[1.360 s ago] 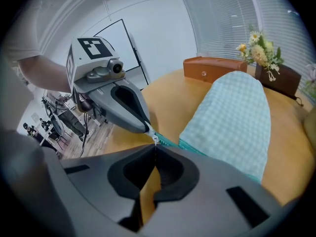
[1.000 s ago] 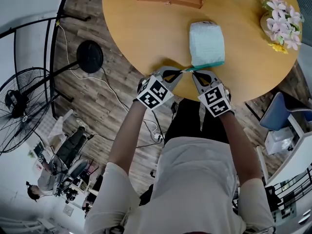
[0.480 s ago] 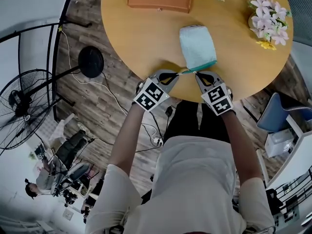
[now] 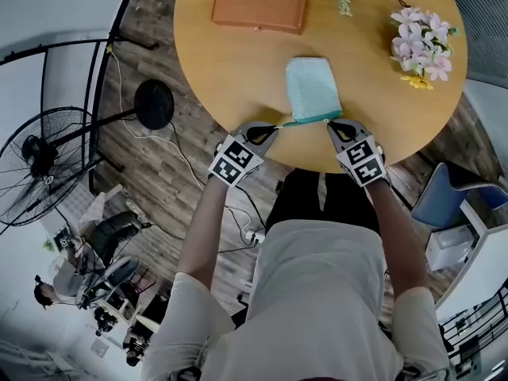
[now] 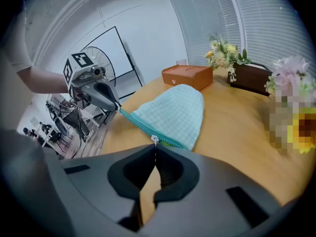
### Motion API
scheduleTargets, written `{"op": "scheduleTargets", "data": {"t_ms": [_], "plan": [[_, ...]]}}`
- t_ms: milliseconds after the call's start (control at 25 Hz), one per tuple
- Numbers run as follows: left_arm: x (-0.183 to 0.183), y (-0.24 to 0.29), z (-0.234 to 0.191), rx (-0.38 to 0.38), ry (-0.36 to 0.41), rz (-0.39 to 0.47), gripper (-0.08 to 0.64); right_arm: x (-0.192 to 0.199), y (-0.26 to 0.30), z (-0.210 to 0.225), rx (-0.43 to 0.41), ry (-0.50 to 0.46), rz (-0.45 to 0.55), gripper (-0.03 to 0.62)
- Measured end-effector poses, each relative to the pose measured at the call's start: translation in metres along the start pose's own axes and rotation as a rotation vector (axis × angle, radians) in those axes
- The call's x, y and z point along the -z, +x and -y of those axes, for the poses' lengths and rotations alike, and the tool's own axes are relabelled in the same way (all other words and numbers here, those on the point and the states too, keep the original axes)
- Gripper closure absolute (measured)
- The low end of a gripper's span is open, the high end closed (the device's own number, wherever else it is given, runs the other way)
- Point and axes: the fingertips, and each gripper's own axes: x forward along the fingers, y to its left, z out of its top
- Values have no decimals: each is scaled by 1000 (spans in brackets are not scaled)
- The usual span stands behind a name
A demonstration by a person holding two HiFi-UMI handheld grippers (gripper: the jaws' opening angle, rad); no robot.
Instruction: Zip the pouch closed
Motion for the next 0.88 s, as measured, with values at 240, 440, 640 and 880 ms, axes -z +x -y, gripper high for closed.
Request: {"op": "scheduleTargets", "data": {"t_ms": [240,440,640,880], "plan": [[6,-8,1,-39,-70,-23,541,3,-16,14,-31,-49,-31,589],[11,-9,1,-83,-111,-21,541,12,-22,18,-94,-87,-70,589],[8,-13,18,-81,-146,-35,541,14,-31,16,-114,-101,-112,589],[24,2,41,-39,-200,-90,540,36,-40,14,-166,-116,-189,586]]}}
